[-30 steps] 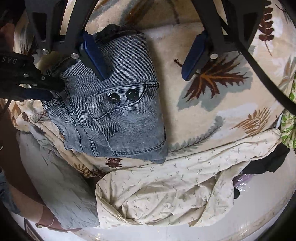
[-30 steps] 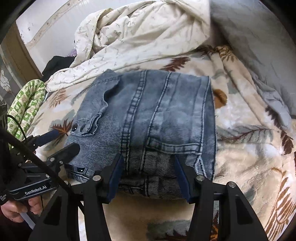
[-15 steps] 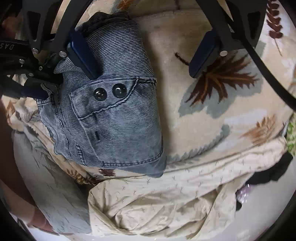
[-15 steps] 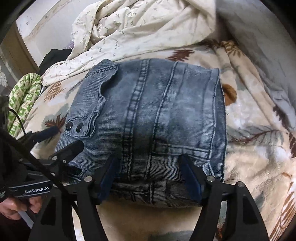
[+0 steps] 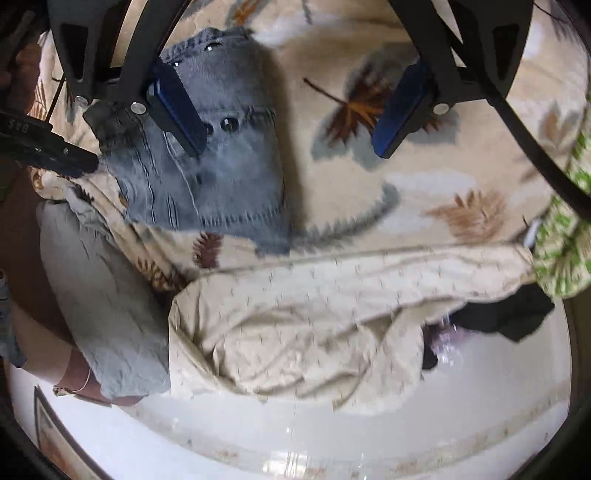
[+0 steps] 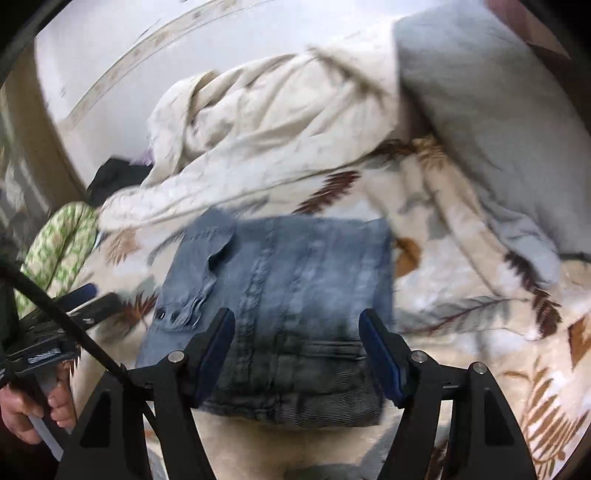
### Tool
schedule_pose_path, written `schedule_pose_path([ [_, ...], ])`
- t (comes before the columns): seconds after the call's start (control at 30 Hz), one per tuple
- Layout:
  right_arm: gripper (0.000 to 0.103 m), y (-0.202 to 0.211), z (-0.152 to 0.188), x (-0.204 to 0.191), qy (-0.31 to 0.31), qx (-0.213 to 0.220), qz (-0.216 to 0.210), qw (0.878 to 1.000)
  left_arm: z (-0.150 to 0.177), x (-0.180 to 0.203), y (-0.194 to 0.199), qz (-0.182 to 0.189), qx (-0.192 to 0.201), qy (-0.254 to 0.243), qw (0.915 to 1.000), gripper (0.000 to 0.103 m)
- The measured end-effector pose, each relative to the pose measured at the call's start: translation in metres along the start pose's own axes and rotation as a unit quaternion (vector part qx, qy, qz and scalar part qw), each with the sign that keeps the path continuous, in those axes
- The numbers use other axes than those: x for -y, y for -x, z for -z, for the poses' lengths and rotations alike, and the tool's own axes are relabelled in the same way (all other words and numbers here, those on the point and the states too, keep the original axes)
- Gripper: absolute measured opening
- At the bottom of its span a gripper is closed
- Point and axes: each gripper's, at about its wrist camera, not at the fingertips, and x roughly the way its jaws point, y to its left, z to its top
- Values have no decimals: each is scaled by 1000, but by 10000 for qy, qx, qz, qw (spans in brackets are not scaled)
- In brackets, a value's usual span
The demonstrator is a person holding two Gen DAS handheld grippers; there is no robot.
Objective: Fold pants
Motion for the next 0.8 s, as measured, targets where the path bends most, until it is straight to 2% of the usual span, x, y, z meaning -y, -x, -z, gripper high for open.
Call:
schedule_pose_path([
  [0.1,71,1,-5,18,-318,-78,149,9994,-3,-8,-6,-1,-125,52,9999,94],
  [0.23,71,9,-8,42,-823,-71,-15,9966,2,-12,-23,75,-433,146,9989,94],
  [0.37,71,10,-8,45,-769,-70,15,9970,7,-3,-30,-32,-488,-60,9988,94],
  [0.57,71,-13,-10,52,-914,-421,-121,9949,7,-4,-47,47,-705,85,9975,94],
  [0.8,71,-25,-12,56,-1020,-590,-282,9926,4,2,-48,-163,-581,-65,9982,94],
])
